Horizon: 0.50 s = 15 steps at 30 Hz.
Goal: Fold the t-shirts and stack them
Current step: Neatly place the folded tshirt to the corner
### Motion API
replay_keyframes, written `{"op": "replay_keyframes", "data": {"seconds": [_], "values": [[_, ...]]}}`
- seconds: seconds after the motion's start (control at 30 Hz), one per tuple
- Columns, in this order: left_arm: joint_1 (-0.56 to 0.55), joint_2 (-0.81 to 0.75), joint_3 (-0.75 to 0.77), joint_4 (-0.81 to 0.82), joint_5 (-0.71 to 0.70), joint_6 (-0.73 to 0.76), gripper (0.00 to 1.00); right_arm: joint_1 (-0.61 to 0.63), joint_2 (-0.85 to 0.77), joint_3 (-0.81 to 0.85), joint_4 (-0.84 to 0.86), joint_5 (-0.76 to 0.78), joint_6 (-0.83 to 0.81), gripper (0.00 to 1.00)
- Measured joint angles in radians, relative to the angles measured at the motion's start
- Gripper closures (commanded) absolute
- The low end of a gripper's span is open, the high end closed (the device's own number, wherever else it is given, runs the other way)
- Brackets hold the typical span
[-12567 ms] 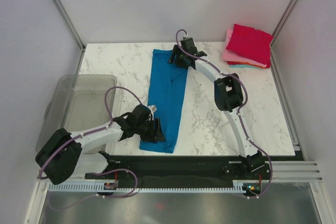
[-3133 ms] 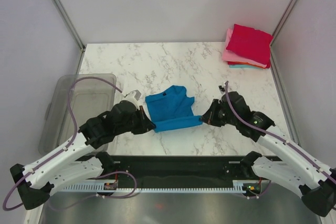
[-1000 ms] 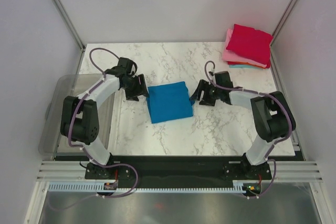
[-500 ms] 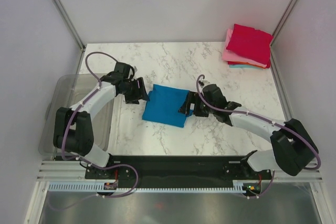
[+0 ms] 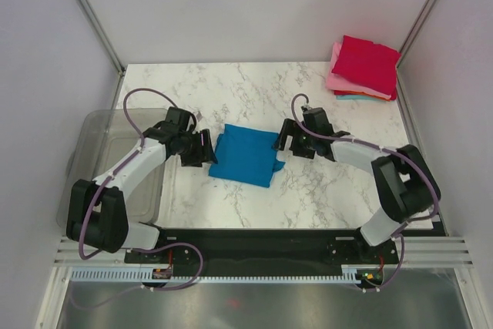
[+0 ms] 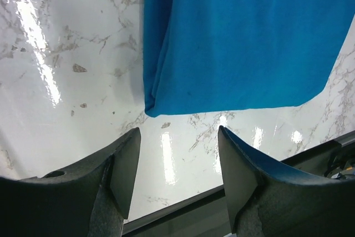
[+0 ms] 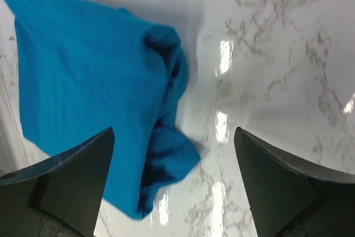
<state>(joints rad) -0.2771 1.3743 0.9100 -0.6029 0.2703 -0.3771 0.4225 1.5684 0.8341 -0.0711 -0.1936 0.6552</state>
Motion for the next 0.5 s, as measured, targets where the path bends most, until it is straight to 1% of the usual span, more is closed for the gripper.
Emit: {"op": "replay_keyframes", "data": {"seconds": [0.13,0.23,0.27,0.3,0.43,0.47,0.5], "values": [[-0.021,-0.002,-0.001,0.007,-0.001,0.002,0.35,-0.002,0.159,0.075,0.067,-0.031,0.023,0.09],[-0.023,-0.005,-0.001,0.010,0.000,0.002,0.35,0.002,0.220,0.111,0.150,-0.046,0.049,0.14],[-0.023,-0.006,-0.001,0.011,0.000,0.002,0.35,0.008,0.236,0.116,0.178,-0.049,0.060,0.19],[-0.023,-0.007,-0.001,0.012,0.000,0.002,0.35,0.016,0.251,0.119,0.208,-0.051,0.069,0.21],[-0.023,-0.010,-0.001,0.018,0.002,0.002,0.35,0.062,0.314,0.139,0.296,-0.063,0.108,0.47],[-0.023,-0.010,-0.001,0.019,0.002,0.002,0.35,0.084,0.324,0.136,0.311,-0.064,0.120,0.58],[-0.023,-0.010,-0.001,0.021,0.002,0.002,0.35,0.096,0.329,0.127,0.329,-0.065,0.130,0.66]]}}
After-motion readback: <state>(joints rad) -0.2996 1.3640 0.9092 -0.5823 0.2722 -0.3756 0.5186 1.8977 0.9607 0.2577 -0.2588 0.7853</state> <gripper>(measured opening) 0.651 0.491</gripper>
